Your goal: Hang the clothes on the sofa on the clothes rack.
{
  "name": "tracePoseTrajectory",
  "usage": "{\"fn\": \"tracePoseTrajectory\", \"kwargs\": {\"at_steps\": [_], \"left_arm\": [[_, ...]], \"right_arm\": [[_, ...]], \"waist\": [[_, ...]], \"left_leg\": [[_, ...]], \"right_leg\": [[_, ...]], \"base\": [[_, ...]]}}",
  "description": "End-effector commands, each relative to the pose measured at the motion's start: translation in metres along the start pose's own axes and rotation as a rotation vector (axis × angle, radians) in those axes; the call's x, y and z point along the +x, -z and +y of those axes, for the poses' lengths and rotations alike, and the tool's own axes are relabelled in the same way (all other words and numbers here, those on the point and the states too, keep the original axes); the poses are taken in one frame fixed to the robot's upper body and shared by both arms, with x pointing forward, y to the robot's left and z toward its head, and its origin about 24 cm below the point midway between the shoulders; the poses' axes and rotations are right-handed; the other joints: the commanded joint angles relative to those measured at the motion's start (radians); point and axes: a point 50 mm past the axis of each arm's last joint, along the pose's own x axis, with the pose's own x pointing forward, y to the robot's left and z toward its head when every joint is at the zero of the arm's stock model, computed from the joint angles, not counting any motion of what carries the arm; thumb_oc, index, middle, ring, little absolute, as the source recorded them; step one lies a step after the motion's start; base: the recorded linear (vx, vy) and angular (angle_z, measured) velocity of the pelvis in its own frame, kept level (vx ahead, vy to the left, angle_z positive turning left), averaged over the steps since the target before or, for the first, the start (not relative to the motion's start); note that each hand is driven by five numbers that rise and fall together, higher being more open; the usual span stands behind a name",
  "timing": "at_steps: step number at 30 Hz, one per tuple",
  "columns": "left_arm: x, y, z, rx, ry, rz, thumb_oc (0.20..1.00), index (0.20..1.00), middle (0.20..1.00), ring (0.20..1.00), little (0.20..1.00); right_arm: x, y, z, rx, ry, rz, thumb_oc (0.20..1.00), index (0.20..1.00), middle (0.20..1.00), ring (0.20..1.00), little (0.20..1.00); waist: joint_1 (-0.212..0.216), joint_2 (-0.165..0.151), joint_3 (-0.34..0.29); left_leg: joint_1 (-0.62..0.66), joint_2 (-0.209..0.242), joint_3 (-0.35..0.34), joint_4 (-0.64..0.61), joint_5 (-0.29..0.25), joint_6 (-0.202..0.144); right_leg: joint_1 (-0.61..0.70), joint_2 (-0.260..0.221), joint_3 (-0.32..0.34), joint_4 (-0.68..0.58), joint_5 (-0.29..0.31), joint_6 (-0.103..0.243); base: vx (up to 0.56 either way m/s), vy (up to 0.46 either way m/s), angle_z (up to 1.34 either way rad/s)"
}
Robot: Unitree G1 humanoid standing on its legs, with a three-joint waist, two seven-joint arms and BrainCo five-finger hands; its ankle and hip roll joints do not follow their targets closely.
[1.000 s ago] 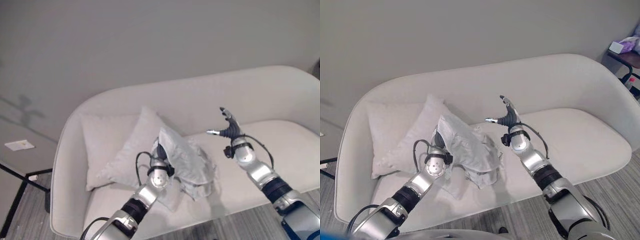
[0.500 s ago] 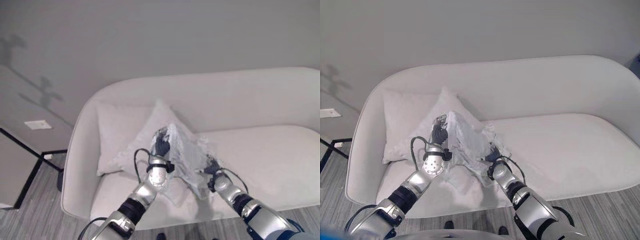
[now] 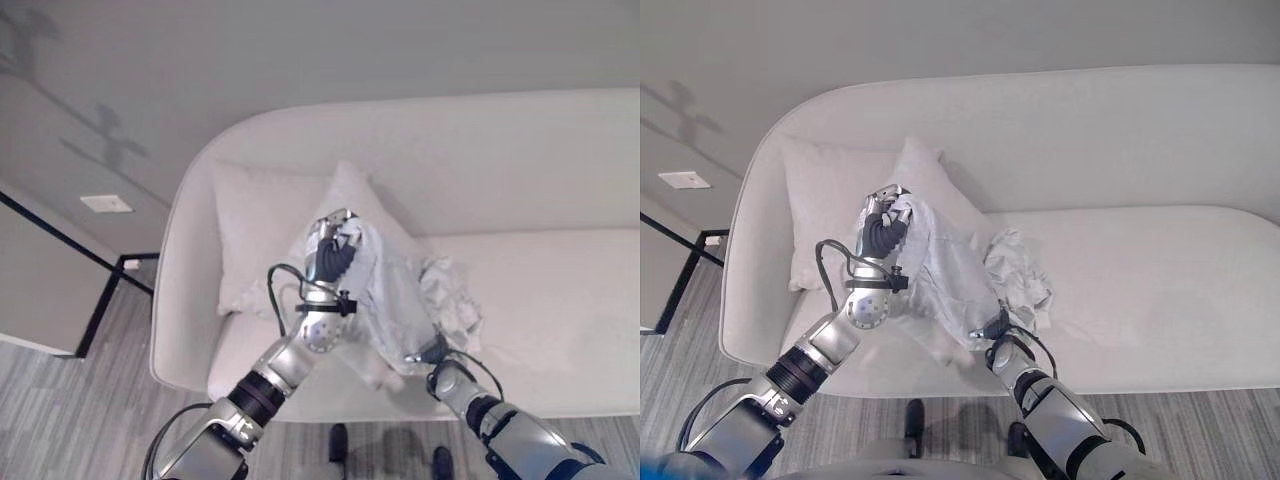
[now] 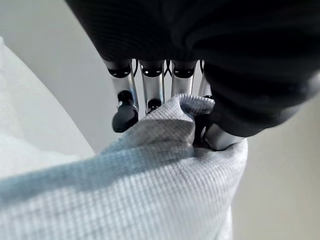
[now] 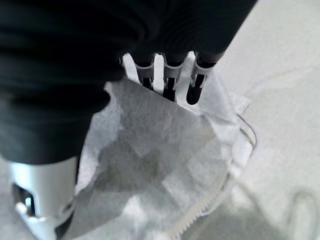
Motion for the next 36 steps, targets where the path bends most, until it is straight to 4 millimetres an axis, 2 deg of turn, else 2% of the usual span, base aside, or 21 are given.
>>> {"fn": "tracePoseTrajectory", "kwargs": {"at_steps": [1,7,11,17,20,21,22,23,29,33,34,35,36], "left_arm": [[0.024,-0.020,0.017,-0.043,-0.121,-0.132,0.200,0.200,0.200,0.200,0.200],[0.023,-0.018,0.023,-0.019,-0.191,-0.141,0.200,0.200,0.200,0.200,0.200],[0.025,-0.024,0.027,-0.011,-0.200,-0.183,0.200,0.200,0.200,0.200,0.200],[0.036,-0.043,0.034,-0.012,-0.254,-0.276,0.200,0.200,0.200,0.200,0.200],[0.038,-0.047,0.034,-0.011,-0.256,-0.289,0.200,0.200,0.200,0.200,0.200],[0.038,-0.048,0.032,0.002,-0.250,-0.297,0.200,0.200,0.200,0.200,0.200],[0.038,-0.048,0.031,0.002,-0.242,-0.298,0.200,0.200,0.200,0.200,0.200],[0.037,-0.048,0.030,0.005,-0.238,-0.297,0.200,0.200,0.200,0.200,0.200],[0.035,-0.041,0.029,0.023,-0.221,-0.260,0.200,0.200,0.200,0.200,0.200],[0.030,-0.028,0.031,0.036,-0.207,-0.198,0.200,0.200,0.200,0.200,0.200],[0.030,-0.028,0.031,0.036,-0.207,-0.197,0.200,0.200,0.200,0.200,0.200],[0.027,-0.023,0.033,0.047,-0.204,-0.176,0.200,0.200,0.200,0.200,0.200],[0.026,-0.020,0.035,0.049,-0.204,-0.161,0.200,0.200,0.200,0.200,0.200]], "right_arm": [[0.010,-0.049,-0.027,0.108,0.198,-0.134,1.000,1.000,1.000,1.000,1.000],[0.009,-0.063,-0.034,0.169,0.272,-0.177,1.000,1.000,1.000,1.000,1.000],[0.009,-0.060,-0.030,0.158,0.256,-0.147,1.000,1.000,1.000,1.000,1.000],[0.006,-0.041,-0.012,0.172,0.136,-0.001,1.000,1.000,1.000,1.000,1.000],[0.005,-0.037,-0.007,0.191,0.094,0.035,1.000,1.000,1.000,1.000,1.000],[0.002,-0.034,0.001,0.192,0.038,0.049,0.953,0.953,0.953,0.953,0.953],[0.002,-0.034,0.003,0.205,0.027,0.057,0.485,0.485,0.485,0.485,0.485],[0.001,-0.035,0.004,0.221,0.017,0.057,0.200,0.200,0.200,0.200,0.200],[-0.003,-0.025,0.011,0.237,-0.006,0.066,0.200,0.200,0.200,0.200,0.200],[-0.009,0.004,0.016,0.246,0.003,0.134,0.200,0.200,0.200,0.200,0.200],[-0.009,0.004,0.016,0.245,0.002,0.134,0.200,0.200,0.200,0.200,0.200],[-0.009,0.019,0.010,0.258,0.035,0.170,0.200,0.200,0.200,0.200,0.200],[-0.009,0.025,0.007,0.275,0.053,0.187,0.200,0.200,0.200,0.200,0.200]], "waist": [[0.009,-0.076,0.031],[0.003,-0.072,0.050],[0.015,-0.065,0.058],[0.055,-0.029,0.074],[0.063,-0.019,0.073],[0.070,-0.012,0.070],[0.071,-0.010,0.070],[0.072,-0.009,0.069],[0.068,-0.014,0.063],[0.035,-0.041,0.047],[0.036,-0.041,0.047],[0.018,-0.054,0.038],[0.010,-0.060,0.034]], "left_leg": [[-0.017,0.017,0.014,-0.003,-0.028,-0.009],[-0.036,0.016,0.014,0.005,-0.030,-0.005],[-0.053,0.010,0.008,0.012,-0.031,-0.004],[-0.116,-0.016,-0.019,0.045,-0.032,-0.002],[-0.129,-0.025,-0.025,0.047,-0.031,-0.001],[-0.136,-0.033,-0.032,0.049,-0.032,0.002],[-0.138,-0.035,-0.033,0.050,-0.033,0.003],[-0.139,-0.038,-0.033,0.052,-0.035,0.004],[-0.135,-0.043,-0.029,0.058,-0.047,0.009],[-0.104,-0.032,-0.014,0.058,-0.059,0.011],[-0.103,-0.032,-0.014,0.057,-0.059,0.011],[-0.083,-0.022,-0.006,0.052,-0.062,0.009],[-0.071,-0.016,-0.003,0.046,-0.062,0.008]], "right_leg": [[-0.027,-0.057,0.001,0.012,0.058,-0.005],[-0.051,-0.058,0.011,0.012,0.063,-0.005],[-0.063,-0.060,0.010,0.012,0.065,-0.005],[-0.084,-0.081,-0.008,0.012,0.072,0.000],[-0.088,-0.089,-0.014,0.012,0.072,0.005],[-0.087,-0.097,-0.022,0.012,0.074,0.010],[-0.087,-0.099,-0.024,0.012,0.074,0.010],[-0.087,-0.101,-0.024,0.012,0.075,0.012],[-0.080,-0.107,-0.024,0.012,0.076,0.015],[-0.064,-0.099,-0.016,0.012,0.071,0.010],[-0.063,-0.099,-0.016,0.012,0.070,0.010],[-0.057,-0.093,-0.013,0.012,0.067,0.008],[-0.051,-0.089,-0.009,0.012,0.064,0.007]], "base": [[0.00,0.000,0.00],[0.00,-0.001,-0.01],[0.00,-0.006,-0.04],[0.00,0.024,0.09],[0.02,0.046,0.05],[0.04,0.062,0.06],[0.03,0.058,0.10],[0.02,0.045,0.12],[0.00,0.020,0.05],[0.00,-0.002,0.03],[0.01,-0.024,-0.04],[0.01,-0.030,-0.08],[0.01,-0.030,-0.11]]}}
